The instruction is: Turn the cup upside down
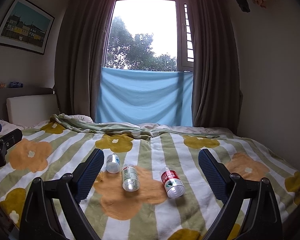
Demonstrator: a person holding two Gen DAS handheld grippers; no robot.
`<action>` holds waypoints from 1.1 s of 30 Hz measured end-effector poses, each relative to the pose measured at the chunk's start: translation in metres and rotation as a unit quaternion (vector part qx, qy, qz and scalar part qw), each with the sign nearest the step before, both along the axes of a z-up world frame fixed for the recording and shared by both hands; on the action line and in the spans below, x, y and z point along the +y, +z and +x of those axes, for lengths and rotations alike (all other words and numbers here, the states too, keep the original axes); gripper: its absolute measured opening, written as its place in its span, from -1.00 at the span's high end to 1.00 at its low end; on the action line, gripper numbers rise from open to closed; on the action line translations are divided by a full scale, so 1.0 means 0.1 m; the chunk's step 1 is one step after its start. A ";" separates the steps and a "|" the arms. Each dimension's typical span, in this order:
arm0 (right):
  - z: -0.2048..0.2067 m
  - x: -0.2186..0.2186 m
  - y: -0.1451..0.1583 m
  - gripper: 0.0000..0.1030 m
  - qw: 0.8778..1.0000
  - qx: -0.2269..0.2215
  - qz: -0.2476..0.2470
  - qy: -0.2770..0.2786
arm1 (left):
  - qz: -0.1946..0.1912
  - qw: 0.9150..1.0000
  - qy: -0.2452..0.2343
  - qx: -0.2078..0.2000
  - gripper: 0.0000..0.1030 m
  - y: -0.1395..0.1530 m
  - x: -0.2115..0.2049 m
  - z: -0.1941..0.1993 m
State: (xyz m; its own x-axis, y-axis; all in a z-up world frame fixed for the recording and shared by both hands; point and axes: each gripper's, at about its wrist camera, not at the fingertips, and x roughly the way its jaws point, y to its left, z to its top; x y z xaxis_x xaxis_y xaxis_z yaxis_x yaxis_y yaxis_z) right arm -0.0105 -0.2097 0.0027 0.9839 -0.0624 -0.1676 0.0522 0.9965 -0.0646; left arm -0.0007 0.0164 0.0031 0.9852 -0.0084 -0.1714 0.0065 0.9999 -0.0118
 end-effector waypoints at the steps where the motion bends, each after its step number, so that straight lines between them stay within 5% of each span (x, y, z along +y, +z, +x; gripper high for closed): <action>1: 0.00 0.00 -0.01 -0.83 1.000 0.001 -0.002 0.001 | -0.002 1.000 -0.003 0.000 -0.99 0.00 0.00 0.00; 33: 0.08 -0.09 -0.05 -0.83 1.000 0.004 0.016 -0.003 | 0.009 1.000 -0.013 0.013 -0.99 -0.02 -0.04 0.10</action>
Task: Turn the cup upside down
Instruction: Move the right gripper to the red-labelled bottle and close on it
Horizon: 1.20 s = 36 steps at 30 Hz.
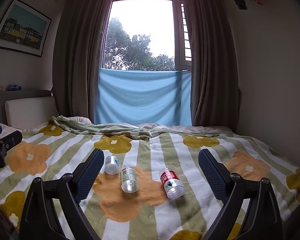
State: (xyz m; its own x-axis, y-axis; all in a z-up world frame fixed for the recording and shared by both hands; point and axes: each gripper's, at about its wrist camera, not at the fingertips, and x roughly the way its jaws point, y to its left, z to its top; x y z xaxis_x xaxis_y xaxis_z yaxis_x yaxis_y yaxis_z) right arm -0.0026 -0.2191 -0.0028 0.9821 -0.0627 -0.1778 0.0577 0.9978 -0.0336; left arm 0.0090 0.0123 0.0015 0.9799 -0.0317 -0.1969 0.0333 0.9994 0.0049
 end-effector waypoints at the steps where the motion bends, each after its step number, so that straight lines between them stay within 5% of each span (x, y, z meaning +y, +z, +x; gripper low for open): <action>1: 0.04 -0.02 0.00 -0.83 1.000 0.007 0.002 0.002 | 0.002 1.000 -0.001 0.005 -0.99 -0.01 0.00 0.02; 13: 1.38 -0.38 -0.20 -0.83 0.988 0.144 -0.034 0.035 | 0.002 0.999 0.005 0.049 -0.99 -0.18 0.10 0.35; 21: 2.54 -0.75 -0.79 -0.83 0.950 0.310 -0.017 0.038 | 0.000 0.994 0.012 0.108 -0.99 -0.43 0.23 0.83; 30: 3.05 -0.93 -1.42 -0.83 0.914 0.404 -0.001 0.025 | -0.008 0.985 0.005 0.174 -0.99 -0.82 0.27 1.32; 36: 3.18 -0.94 -1.64 -0.35 0.899 0.437 0.007 0.025 | -0.010 0.980 -0.001 0.197 -0.99 -0.96 0.29 1.39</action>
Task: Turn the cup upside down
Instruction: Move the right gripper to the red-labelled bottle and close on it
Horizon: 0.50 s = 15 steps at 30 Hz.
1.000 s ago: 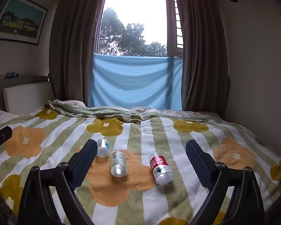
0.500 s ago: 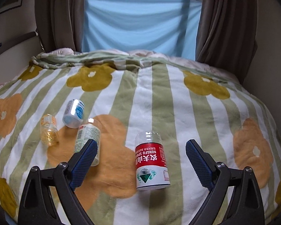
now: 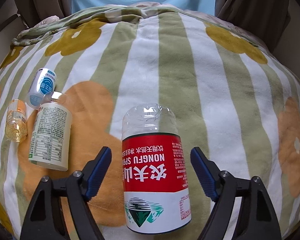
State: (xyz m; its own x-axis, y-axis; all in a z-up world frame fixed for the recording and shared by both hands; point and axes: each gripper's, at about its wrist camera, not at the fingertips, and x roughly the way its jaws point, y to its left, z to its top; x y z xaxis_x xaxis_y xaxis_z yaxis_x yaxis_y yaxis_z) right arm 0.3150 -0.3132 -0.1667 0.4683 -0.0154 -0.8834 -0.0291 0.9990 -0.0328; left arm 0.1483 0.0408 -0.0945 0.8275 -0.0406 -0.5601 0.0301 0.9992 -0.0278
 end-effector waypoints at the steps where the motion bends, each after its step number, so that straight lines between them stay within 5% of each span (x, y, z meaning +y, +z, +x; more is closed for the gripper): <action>1: 0.00 0.01 -0.02 -0.23 1.000 0.003 0.000 0.002 | 0.000 1.000 0.000 0.003 -0.99 -0.01 0.01 0.01; 7: -0.05 0.06 0.02 -0.11 1.000 -0.003 -0.007 0.007 | 0.001 1.000 -0.008 0.014 -0.99 -0.04 0.07 -0.02; 15: -0.66 0.63 0.76 -0.11 0.995 -0.076 0.025 0.064 | -0.020 1.000 -0.018 0.013 -0.99 0.02 0.22 -0.11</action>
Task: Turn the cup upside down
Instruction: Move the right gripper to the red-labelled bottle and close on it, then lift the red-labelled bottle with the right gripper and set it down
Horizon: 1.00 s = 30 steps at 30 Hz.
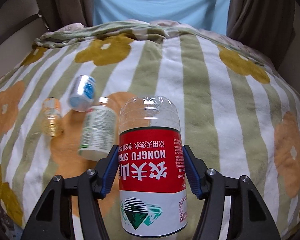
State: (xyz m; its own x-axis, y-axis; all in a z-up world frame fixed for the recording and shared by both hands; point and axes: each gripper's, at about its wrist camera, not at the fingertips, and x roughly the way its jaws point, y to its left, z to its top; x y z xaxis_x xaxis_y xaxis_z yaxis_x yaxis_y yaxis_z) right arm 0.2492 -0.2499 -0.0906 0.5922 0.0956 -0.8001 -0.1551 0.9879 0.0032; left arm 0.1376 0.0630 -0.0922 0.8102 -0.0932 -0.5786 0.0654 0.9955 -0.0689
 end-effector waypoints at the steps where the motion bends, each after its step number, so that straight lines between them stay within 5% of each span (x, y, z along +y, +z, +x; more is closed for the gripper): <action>1: -0.09 0.12 0.08 -0.11 1.000 -0.005 0.010 0.012 | -0.008 1.000 -0.003 0.002 -0.99 0.00 0.02 -0.02; 5: -0.35 0.67 0.13 -0.11 0.997 -0.001 0.037 0.060 | -0.031 0.999 -0.011 0.006 -0.99 0.04 0.13 -0.12; 11: -0.51 1.26 -0.37 -0.11 0.992 0.052 0.062 0.093 | -0.023 1.000 -0.001 0.003 -0.99 0.10 0.31 -0.32; 16: -0.62 1.41 -0.63 -0.11 0.997 0.041 0.003 0.072 | -0.039 0.999 0.015 -0.012 -0.99 0.20 0.51 -0.50; 30: -0.54 1.43 -0.88 -0.22 0.994 0.098 0.015 0.051 | -0.042 0.999 0.029 -0.007 -0.99 0.27 0.62 -0.62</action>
